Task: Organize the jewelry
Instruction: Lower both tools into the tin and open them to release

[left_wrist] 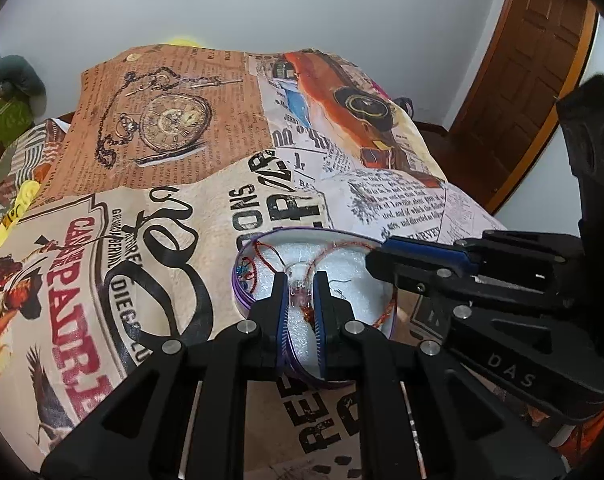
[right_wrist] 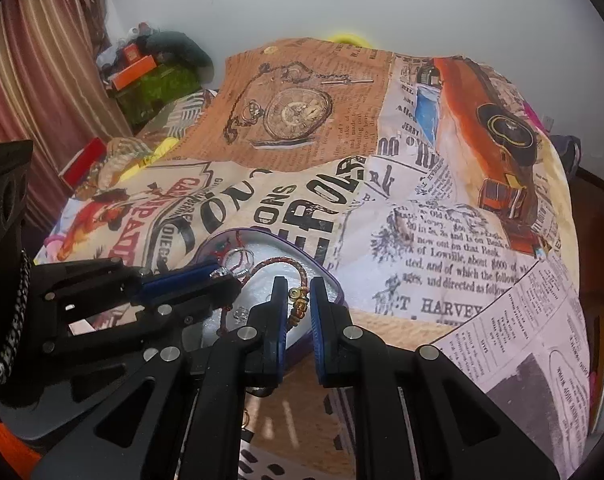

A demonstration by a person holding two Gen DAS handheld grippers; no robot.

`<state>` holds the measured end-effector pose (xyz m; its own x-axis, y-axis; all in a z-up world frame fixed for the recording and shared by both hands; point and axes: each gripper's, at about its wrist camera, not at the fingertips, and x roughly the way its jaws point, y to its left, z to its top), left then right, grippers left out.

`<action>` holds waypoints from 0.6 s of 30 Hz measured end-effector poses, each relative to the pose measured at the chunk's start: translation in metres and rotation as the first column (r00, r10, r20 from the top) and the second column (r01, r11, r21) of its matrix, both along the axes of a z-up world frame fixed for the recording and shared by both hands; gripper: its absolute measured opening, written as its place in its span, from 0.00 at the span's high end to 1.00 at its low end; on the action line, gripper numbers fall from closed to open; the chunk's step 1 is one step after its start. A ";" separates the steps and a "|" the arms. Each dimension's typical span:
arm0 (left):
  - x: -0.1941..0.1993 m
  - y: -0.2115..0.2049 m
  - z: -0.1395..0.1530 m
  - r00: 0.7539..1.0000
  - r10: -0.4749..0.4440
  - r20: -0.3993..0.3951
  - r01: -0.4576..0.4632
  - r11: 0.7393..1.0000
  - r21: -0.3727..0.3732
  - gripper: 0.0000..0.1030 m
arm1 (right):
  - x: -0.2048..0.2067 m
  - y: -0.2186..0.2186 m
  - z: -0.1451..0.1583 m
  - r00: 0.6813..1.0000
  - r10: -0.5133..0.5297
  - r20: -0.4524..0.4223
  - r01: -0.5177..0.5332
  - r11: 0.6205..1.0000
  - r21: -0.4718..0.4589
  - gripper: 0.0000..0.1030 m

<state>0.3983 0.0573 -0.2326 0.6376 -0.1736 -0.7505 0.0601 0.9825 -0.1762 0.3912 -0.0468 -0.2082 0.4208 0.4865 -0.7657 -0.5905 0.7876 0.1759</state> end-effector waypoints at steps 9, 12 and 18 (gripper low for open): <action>-0.017 0.003 0.016 1.000 0.006 0.009 -0.007 1.000 0.023 0.90 | -0.008 -0.001 0.006 1.000 -0.010 0.005 0.011 1.000 -0.023 0.84; -0.028 0.005 0.026 1.000 0.013 0.020 -0.014 0.999 0.030 0.90 | -0.015 -0.003 0.012 1.000 -0.015 0.024 0.015 1.000 -0.018 0.81; -0.050 0.014 0.041 0.999 0.041 0.028 -0.042 0.998 0.037 0.84 | -0.038 -0.006 0.027 0.998 -0.012 0.063 0.013 1.000 -0.014 0.80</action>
